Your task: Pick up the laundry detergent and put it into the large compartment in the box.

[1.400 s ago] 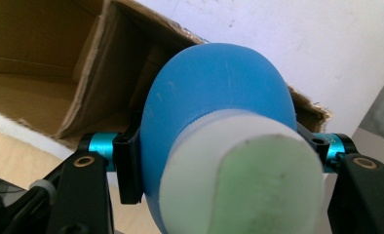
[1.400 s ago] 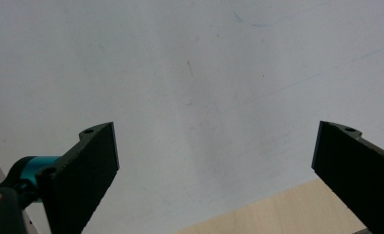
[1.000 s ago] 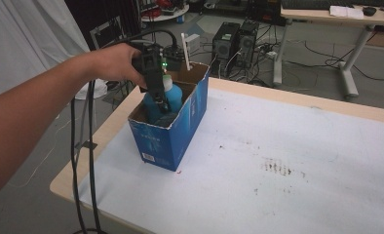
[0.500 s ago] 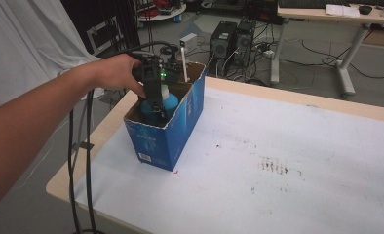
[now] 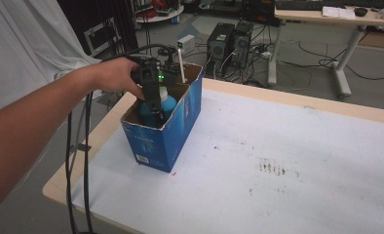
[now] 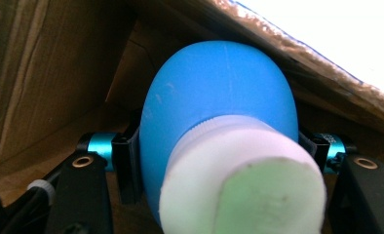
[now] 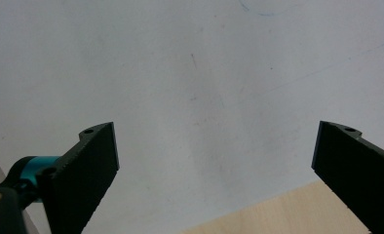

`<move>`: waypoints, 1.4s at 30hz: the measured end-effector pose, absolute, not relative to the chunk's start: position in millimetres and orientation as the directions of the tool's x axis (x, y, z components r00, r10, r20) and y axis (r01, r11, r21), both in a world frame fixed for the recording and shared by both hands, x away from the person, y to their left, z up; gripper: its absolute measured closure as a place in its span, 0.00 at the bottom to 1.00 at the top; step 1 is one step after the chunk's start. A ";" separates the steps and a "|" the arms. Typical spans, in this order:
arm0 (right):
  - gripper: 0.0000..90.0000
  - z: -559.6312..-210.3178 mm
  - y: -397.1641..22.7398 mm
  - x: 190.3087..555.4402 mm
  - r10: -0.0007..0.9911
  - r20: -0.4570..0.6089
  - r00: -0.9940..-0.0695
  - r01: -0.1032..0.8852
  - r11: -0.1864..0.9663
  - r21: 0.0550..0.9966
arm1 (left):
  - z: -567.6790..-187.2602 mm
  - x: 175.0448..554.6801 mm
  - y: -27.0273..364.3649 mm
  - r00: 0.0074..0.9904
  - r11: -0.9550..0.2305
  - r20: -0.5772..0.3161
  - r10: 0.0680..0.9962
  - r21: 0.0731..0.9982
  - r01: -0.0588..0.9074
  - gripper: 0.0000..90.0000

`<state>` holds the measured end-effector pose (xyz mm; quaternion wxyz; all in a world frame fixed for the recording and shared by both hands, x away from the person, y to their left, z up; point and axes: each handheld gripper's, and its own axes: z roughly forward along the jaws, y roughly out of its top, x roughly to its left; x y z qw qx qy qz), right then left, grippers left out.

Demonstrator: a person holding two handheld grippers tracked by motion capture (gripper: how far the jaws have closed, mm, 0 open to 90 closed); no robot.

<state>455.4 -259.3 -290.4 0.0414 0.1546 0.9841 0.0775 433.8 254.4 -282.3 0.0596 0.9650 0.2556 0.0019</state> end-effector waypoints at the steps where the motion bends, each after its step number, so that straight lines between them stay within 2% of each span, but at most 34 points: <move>1: 0.03 -290.5 -259.0 455.6 0.308 -0.058 -0.950 0.295 0.941 0.167 | -282.1 434.2 254.8 0.865 -0.857 -0.029 0.501 0.121 0.501 0.41; 11: 0.03 -289.7 -258.1 454.6 0.309 -0.058 -0.949 0.296 0.941 0.166 | -266.8 434.5 265.4 0.820 -0.799 -0.041 0.571 0.202 0.566 0.30; 22: 0.03 -287.6 -256.6 451.0 0.295 -0.067 -0.953 0.281 0.945 0.168 | -244.1 429.5 269.8 0.802 -0.767 -0.036 0.597 0.269 0.583 0.30; 24: 0.03 -287.1 -257.6 450.6 0.296 -0.067 -0.953 0.281 0.944 0.174 | -240.0 429.0 269.6 0.795 -0.759 -0.035 0.606 0.275 0.591 0.25; 36: 0.03 -285.0 -257.2 448.1 0.295 -0.073 -0.953 0.279 0.944 0.177 | -206.6 418.3 258.3 0.773 -0.737 0.002 0.634 0.304 0.604 0.25; 39: 0.03 -284.5 -256.9 447.4 0.298 -0.075 -0.952 0.281 0.943 0.179 | -203.1 417.1 256.2 0.770 -0.730 -0.005 0.638 0.312 0.608 0.25; 42: 0.03 -283.8 -257.0 446.4 0.301 -0.078 -0.950 0.284 0.942 0.178 | -193.3 414.5 252.7 0.792 -0.729 -0.053 0.609 0.356 0.584 0.25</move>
